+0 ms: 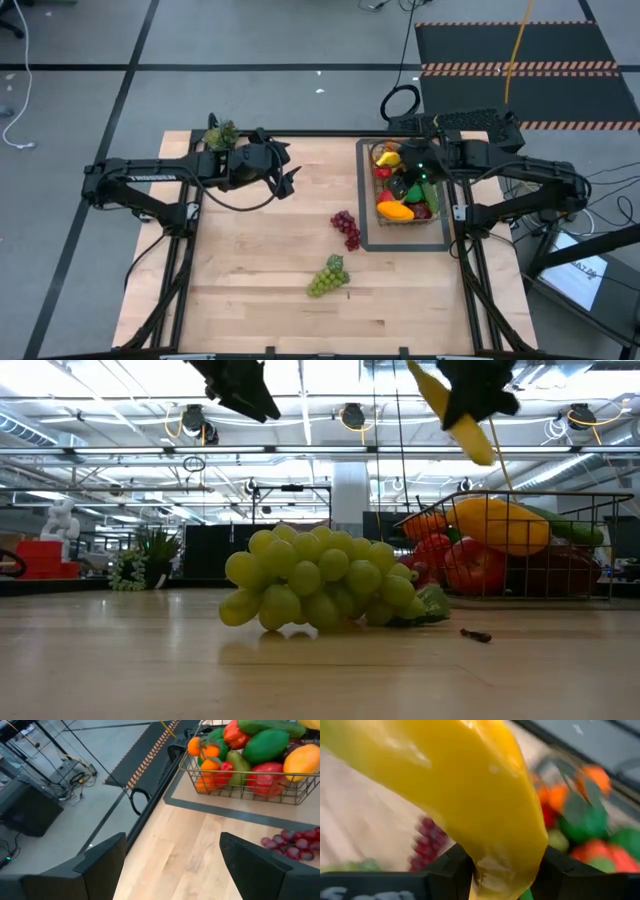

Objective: Build produce basket
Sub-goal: Put the banana into the gold wire basket, then put the bottom grapes into the gold wire basket

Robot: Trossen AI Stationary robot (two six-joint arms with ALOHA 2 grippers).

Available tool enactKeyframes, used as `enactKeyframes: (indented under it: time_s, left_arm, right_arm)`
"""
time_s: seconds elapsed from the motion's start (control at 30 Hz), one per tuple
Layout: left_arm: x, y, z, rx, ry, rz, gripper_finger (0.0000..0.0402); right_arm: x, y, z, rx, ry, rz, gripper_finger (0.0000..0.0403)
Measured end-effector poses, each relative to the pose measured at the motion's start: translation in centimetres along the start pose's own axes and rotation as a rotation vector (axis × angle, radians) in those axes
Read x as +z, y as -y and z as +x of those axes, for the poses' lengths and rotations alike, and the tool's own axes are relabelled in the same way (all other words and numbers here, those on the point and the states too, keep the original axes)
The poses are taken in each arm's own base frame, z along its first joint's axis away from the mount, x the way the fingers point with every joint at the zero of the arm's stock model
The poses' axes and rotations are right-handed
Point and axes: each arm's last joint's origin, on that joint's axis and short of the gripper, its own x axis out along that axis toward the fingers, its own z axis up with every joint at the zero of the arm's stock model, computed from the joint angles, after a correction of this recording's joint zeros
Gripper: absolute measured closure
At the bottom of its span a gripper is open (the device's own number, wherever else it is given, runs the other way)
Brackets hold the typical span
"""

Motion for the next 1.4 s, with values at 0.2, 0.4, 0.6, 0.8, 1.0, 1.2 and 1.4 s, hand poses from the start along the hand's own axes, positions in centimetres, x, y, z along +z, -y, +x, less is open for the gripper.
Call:
enactKeyframes:
  time_s: [0.2,0.4,0.6,0.8,1.0,1.2,1.4]
  left_arm:
    - [0.0,-0.1,-0.2,0.001,0.0,0.001,0.0078]
    - [0.0,-0.1,-0.2,0.0,0.0,0.026,0.0078]
    - [0.1,-0.1,-0.2,0.001,0.012,0.078,0.0078]
    - [0.6,-0.2,-0.2,0.008,0.06,0.1,0.0078]
    - [0.8,-0.4,-0.1,0.017,0.075,0.125,0.0078]
    - [0.8,-1.0,0.2,0.039,0.072,0.125,0.0078]
    - [0.9,-1.5,0.4,0.058,0.078,0.106,0.0078]
  right_arm:
    - [-1.9,1.5,1.2,-0.116,-0.208,0.13,0.0261]
    - [-3.0,2.2,3.0,-0.17,-0.252,0.161,0.0261]
    - [-3.6,2.6,4.5,-0.174,-0.245,0.166,0.0261]
    - [-4.0,2.9,5.5,-0.18,-0.239,0.173,0.0246]
    - [-4.3,3.1,5.7,-0.195,-0.251,0.18,0.0197]
    - [-4.1,3.1,5.4,-0.187,-0.238,0.185,0.0159]
    - [-2.7,2.7,4.1,-0.168,-0.169,0.158,0.0154]
